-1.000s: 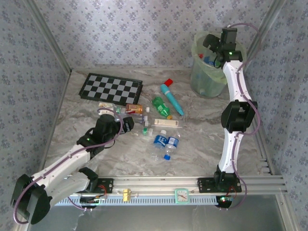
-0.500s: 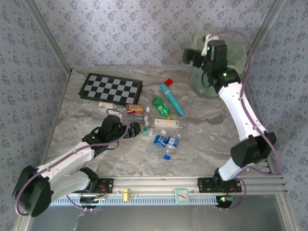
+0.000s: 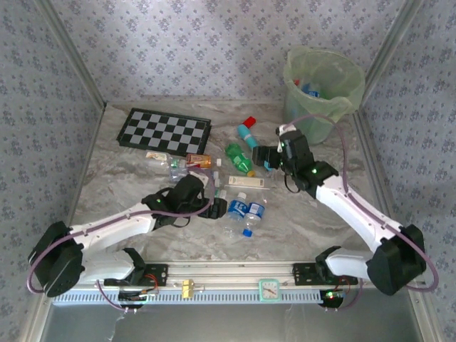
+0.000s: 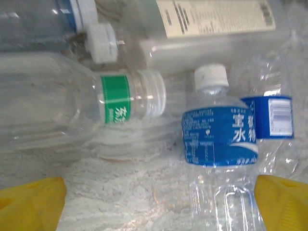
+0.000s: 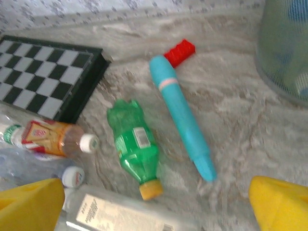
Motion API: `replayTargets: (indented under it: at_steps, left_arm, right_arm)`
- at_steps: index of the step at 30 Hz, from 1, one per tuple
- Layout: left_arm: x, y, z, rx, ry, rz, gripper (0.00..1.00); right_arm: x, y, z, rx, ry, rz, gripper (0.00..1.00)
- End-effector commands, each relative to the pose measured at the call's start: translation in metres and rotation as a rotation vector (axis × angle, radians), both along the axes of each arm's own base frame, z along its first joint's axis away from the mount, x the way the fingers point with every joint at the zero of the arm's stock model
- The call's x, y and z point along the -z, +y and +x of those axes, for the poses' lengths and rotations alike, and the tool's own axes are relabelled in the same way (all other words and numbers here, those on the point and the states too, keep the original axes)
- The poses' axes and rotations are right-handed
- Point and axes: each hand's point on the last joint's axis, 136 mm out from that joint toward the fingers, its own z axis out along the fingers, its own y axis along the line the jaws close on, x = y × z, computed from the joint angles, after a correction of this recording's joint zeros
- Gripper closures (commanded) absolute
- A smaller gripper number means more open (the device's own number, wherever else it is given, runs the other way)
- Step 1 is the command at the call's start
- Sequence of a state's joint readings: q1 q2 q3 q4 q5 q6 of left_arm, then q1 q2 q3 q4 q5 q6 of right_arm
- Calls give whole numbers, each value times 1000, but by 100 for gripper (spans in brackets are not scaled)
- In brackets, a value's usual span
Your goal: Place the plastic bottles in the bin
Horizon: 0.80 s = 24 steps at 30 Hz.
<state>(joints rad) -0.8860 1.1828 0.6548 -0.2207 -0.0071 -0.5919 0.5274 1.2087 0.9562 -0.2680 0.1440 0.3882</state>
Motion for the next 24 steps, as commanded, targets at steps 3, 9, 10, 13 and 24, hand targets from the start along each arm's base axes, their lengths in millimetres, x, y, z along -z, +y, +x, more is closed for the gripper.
replayTargets:
  at_steps: [3,9,10,13,24]
  left_arm:
    - [4,-16,-14,64,28,44,0]
    - [14,-37,-18,107,42,89,0]
    - [16,-40,-19,115,47,98,0]
    - [25,-48,-22,133,65,129,0]
    - [54,-50,-24,143,100,262,3]
  right_arm:
    - [18,-21,-20,150,1,54,0]
    - [46,-22,-31,176,35,121,0]
    - [49,-22,-32,177,41,116,0]
    - [55,-24,-35,180,51,104,0]
    - [49,-24,-33,192,25,137,0]
